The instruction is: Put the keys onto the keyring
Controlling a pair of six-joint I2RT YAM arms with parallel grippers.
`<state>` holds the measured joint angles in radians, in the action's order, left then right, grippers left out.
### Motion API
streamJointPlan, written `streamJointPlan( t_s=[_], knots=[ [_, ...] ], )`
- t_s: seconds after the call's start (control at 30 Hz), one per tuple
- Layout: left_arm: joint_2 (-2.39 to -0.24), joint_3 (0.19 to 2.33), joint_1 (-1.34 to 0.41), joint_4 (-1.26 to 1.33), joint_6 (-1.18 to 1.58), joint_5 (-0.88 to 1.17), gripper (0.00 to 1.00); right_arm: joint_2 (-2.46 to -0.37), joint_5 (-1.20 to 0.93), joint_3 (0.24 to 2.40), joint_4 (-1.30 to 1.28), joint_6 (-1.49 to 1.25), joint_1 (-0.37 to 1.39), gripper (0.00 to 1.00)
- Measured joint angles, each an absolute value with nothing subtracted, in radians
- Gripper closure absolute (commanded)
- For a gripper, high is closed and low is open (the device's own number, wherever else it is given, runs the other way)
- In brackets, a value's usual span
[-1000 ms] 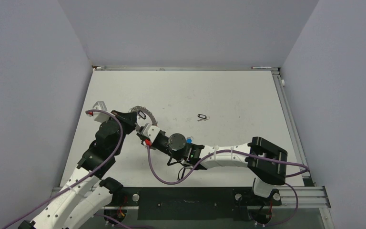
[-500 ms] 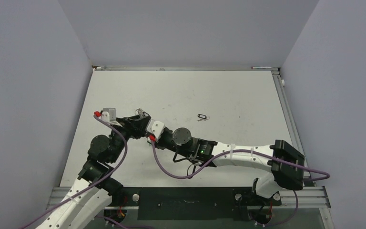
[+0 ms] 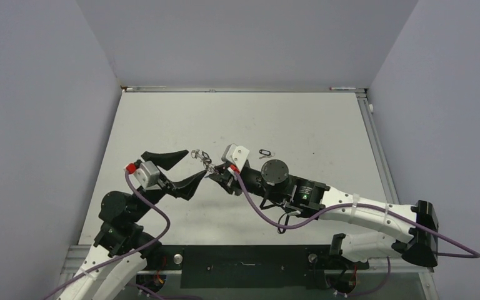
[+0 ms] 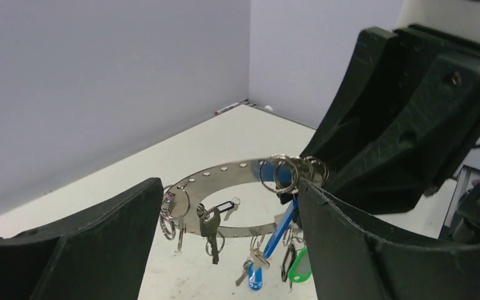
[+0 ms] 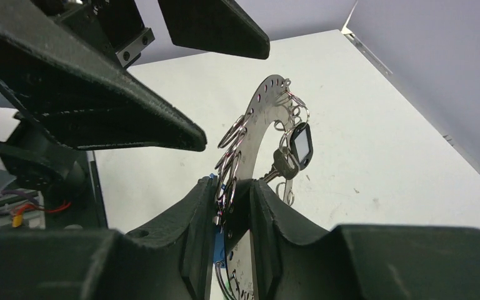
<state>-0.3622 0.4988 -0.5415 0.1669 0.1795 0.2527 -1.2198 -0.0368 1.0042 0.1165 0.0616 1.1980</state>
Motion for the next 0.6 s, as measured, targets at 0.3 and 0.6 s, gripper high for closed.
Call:
streamJointPlan(
  t_s=[0.3,0.6],
  knots=[
    [-0.303,0.463,-0.542,0.192,-0.112,0.503,0.40,-1.130,-0.095,1.004,0.003,-0.001,1.190,0.95],
    [-0.266,0.406,-0.558,0.197,-0.428,0.637,0.51,-1.157,-0.142,1.047,-0.128,-0.087,1.163,0.95]
  ],
)
